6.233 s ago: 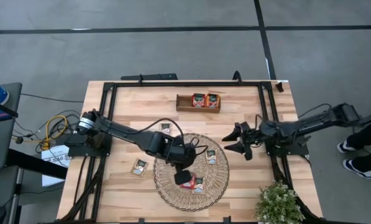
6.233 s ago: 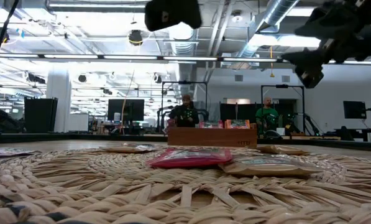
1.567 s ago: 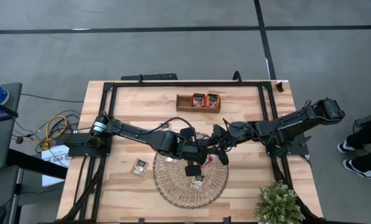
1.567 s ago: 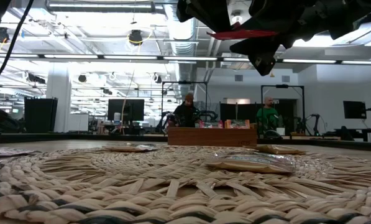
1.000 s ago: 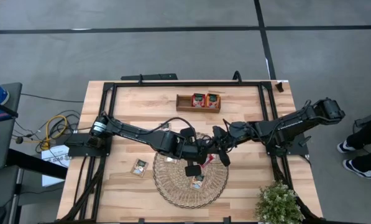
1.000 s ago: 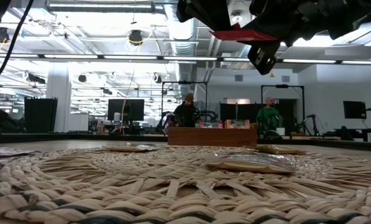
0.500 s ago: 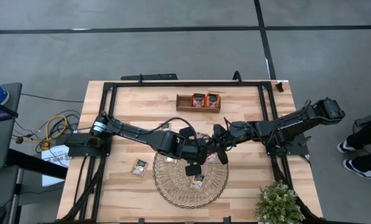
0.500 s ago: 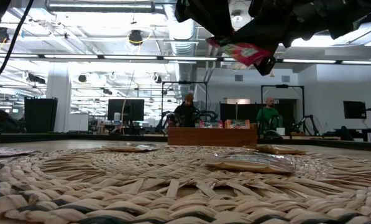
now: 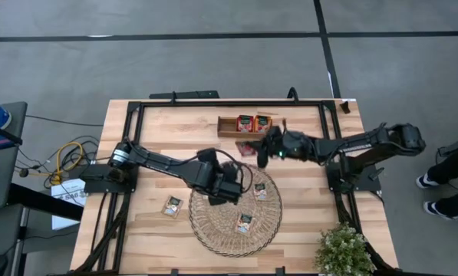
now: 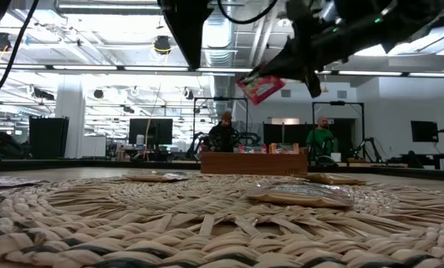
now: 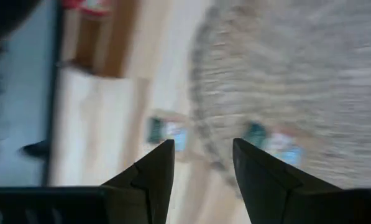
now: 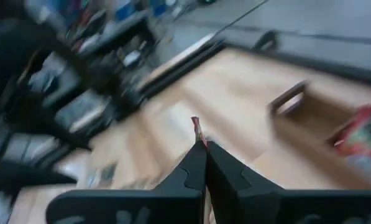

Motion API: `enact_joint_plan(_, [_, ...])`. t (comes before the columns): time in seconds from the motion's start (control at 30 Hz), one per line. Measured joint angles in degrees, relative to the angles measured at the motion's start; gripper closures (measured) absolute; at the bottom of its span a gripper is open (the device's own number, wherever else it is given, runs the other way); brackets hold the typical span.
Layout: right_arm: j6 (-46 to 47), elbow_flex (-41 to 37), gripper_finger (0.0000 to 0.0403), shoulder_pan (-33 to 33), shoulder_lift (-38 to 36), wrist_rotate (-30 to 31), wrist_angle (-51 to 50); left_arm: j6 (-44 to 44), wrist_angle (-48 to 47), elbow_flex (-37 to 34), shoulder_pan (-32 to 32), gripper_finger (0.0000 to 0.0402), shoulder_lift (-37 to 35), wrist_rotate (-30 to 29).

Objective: Pick & Place Tea
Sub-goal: Put the red tea bag into the middle section of the wooden organizer

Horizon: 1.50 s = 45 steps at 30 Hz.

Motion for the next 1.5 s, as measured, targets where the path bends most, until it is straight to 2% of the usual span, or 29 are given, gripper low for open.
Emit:
enact_joint_plan(0.17, [2.1,0.0,0.0403,-7.7,0.4,1.4,-0.1,-2.5,1.0,-6.3,0.6,0.0245,-3.6,-8.4])
enact_joint_plan(0.33, [3.2,0.0,0.0403,-12.7,1.8,1.4,0.8,-2.6,6.5,-18.7,2.0,0.0245,-12.2,-9.2])
enact_joint_plan(0.63, [4.4,0.6,0.0403,-16.9,12.2,1.3,12.7,-2.5,24.4,-39.7,6.1,0.0246,-32.7,1.3])
enact_joint_plan(0.83, [1.9,7.1,0.0403,-18.5,20.6,1.2,12.4,-1.3,37.1,-51.6,9.8,0.0246,-45.1,7.3])
enact_joint_plan(0.93, [0.6,10.9,0.0403,-18.8,23.4,2.5,9.2,-1.1,41.9,-56.6,11.7,0.0246,-50.7,10.2])
enact_joint_plan(1.07, [-4.6,14.4,0.0403,-19.6,24.4,5.9,3.7,-1.0,46.4,-62.2,13.8,0.0246,-57.8,12.8])
enact_joint_plan(1.27, [-8.7,16.2,0.0403,-21.4,24.4,6.7,-2.2,-1.2,52.5,-70.1,16.0,0.0246,-66.7,15.1])
enact_joint_plan(1.5, [-8.6,16.2,0.0403,-21.5,24.5,4.2,-3.0,-0.8,55.5,-72.8,17.4,0.0246,-69.8,17.3])
